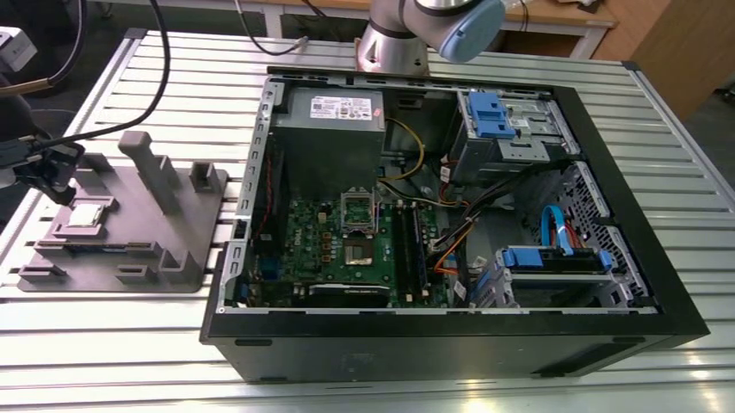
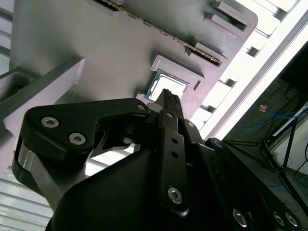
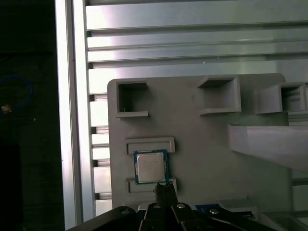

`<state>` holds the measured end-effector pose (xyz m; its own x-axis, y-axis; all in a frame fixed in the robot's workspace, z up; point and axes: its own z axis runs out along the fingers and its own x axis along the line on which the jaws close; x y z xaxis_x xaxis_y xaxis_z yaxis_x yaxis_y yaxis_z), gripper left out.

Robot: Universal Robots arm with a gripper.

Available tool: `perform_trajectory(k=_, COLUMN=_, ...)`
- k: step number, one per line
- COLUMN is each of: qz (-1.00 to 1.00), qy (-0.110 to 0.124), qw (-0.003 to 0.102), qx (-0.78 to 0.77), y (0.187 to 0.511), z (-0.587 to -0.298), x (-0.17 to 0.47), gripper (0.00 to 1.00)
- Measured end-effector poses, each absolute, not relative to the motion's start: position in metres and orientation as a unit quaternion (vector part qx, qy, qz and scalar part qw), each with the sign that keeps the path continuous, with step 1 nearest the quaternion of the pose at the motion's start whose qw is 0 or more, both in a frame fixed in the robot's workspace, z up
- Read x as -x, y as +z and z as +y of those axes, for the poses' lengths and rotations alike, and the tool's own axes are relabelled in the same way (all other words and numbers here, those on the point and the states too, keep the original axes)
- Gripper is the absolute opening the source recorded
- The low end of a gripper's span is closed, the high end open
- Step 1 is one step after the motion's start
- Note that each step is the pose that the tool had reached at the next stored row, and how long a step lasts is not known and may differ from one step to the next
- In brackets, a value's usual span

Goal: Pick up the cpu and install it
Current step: 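Reach for the cpu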

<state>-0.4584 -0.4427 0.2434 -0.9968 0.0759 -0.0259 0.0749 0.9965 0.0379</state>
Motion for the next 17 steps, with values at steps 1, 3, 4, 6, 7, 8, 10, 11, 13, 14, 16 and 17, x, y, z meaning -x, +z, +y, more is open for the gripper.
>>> perform_trajectory(k=1, qz=0.999, qy=0.018, qw=0.014, qx=-0.038, y=0.2430, z=-0.4427, x=0.4587, gripper=0.11)
perform_trajectory(k=3, qz=0.999, qy=0.018, qw=0.014, qx=-0.038, y=0.2418, z=-0.4427, x=0.4589, gripper=0.11)
perform_trajectory(k=4, qz=0.999, qy=0.018, qw=0.014, qx=-0.038, y=0.2416, z=-0.4427, x=0.4589, gripper=0.11)
perform_trajectory(k=6, qz=0.999, qy=0.018, qw=0.014, qx=-0.038, y=0.2415, z=-0.4427, x=0.4590, gripper=0.11)
perform_trajectory(k=7, qz=0.999, qy=0.018, qw=0.014, qx=-0.038, y=0.2415, z=-0.4427, x=0.4590, gripper=0.11)
perform_trajectory(k=8, qz=0.999, qy=0.018, qw=0.014, qx=-0.038, y=0.2414, z=-0.4427, x=0.4590, gripper=0.11)
perform_trajectory(k=10, qz=0.999, qy=0.018, qw=0.014, qx=-0.038, y=0.2414, z=-0.4427, x=0.4590, gripper=0.11)
perform_trajectory(k=11, qz=0.999, qy=0.018, qw=0.014, qx=-0.038, y=0.2414, z=-0.4427, x=0.4590, gripper=0.11)
perform_trajectory(k=13, qz=0.999, qy=0.018, qw=0.014, qx=-0.037, y=0.2413, z=-0.4426, x=0.4590, gripper=0.11)
perform_trajectory(k=14, qz=0.999, qy=0.018, qw=0.014, qx=-0.036, y=0.2413, z=-0.4426, x=0.4590, gripper=0.11)
perform_trajectory(k=16, qz=0.999, qy=0.018, qw=0.014, qx=-0.034, y=0.2412, z=-0.4426, x=0.4590, gripper=0.11)
perform_trajectory(k=17, qz=0.999, qy=0.018, qw=0.013, qx=-0.032, y=0.2412, z=-0.4426, x=0.4590, gripper=0.11)
